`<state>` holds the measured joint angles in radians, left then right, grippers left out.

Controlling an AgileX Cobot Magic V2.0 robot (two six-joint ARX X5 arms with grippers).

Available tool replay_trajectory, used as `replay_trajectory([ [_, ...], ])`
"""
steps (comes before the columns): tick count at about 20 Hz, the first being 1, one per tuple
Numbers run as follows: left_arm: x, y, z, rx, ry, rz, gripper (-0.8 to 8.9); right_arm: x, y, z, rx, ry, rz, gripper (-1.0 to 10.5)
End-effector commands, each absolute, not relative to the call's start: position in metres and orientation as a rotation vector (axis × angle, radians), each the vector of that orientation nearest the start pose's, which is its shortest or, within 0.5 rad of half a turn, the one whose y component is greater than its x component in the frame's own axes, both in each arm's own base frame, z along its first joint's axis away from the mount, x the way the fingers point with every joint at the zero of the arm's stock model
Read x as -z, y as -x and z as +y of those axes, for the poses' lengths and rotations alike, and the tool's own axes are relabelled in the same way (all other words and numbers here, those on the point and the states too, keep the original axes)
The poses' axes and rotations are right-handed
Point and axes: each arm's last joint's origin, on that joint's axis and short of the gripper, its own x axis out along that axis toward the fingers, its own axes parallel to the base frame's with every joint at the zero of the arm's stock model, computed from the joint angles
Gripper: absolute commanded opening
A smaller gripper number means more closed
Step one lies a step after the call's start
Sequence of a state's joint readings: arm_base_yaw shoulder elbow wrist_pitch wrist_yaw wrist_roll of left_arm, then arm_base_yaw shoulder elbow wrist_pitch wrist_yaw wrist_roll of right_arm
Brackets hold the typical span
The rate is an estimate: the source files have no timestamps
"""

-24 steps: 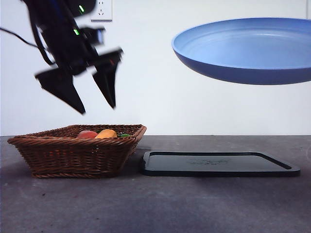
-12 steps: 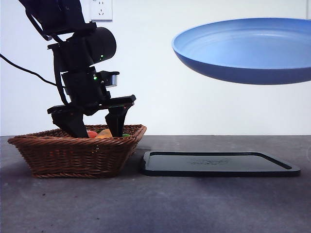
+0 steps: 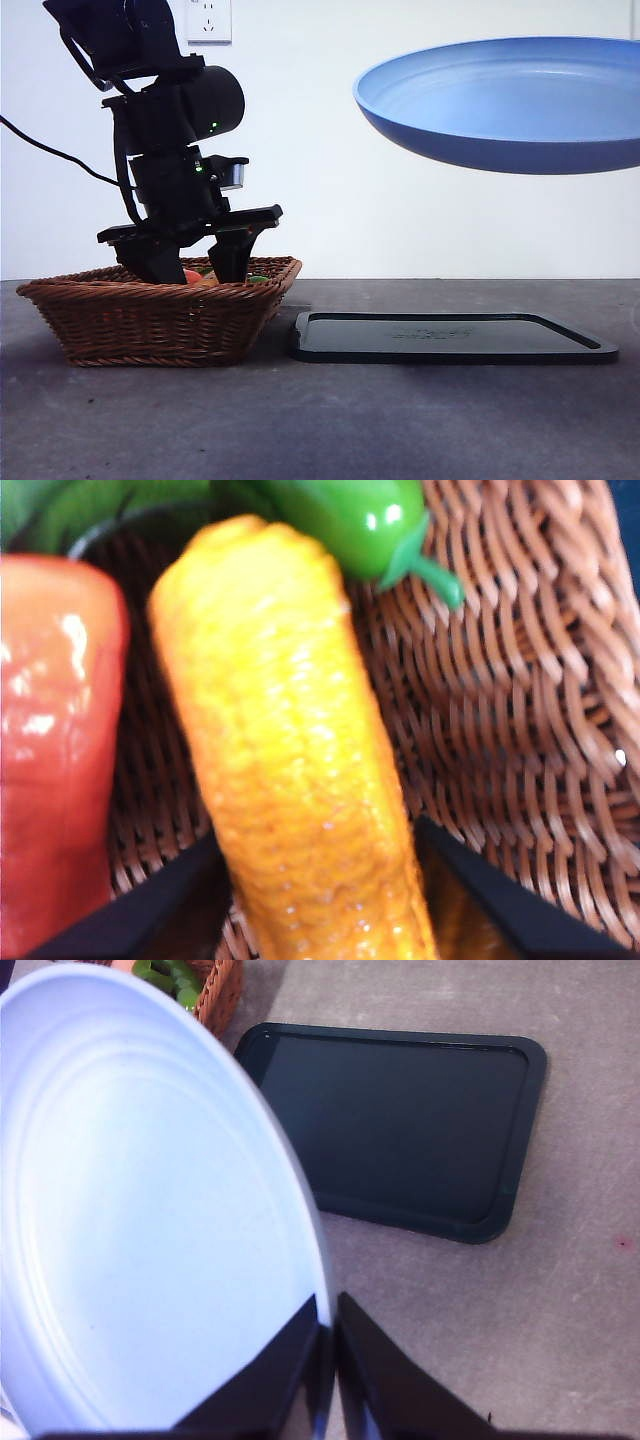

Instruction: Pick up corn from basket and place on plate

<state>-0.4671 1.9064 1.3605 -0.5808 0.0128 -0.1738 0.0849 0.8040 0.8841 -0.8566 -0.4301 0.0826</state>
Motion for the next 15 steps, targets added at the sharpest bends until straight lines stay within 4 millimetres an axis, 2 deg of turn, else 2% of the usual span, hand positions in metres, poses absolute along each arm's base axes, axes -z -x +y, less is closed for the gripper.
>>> replay_trajectory([
  [1, -0.189, -0.352, -0.178, 0.323, -0.101, 1.137, 2.28, -0.312, -0.143, 0.025, -0.463, -0.221, 0.776, 0.0],
  [3, -0.2, -0.351, -0.174, 0.324, -0.09, 1.108, 2.08, -0.312, -0.143, 0.025, -0.46, -0.228, 0.779, 0.0],
  [7, -0.247, -0.338, -0.167, 0.345, -0.054, 0.979, 2.03, -0.304, -0.157, 0.026, -0.444, -0.259, 0.844, 0.0],
  [10, -0.294, -0.316, -0.161, 0.425, -0.002, 0.857, 2.03, -0.286, -0.186, 0.029, -0.443, -0.299, 0.934, 0.0],
  [12, -0.32, -0.295, -0.165, 0.567, 0.047, 0.804, 2.04, -0.271, -0.21, 0.033, -0.476, -0.365, 0.984, 0.0],
  [15, -0.331, -0.273, -0.192, 0.784, 0.071, 0.789, 2.04, -0.25, -0.236, 0.041, -0.501, -0.441, 1.039, 0.0],
])
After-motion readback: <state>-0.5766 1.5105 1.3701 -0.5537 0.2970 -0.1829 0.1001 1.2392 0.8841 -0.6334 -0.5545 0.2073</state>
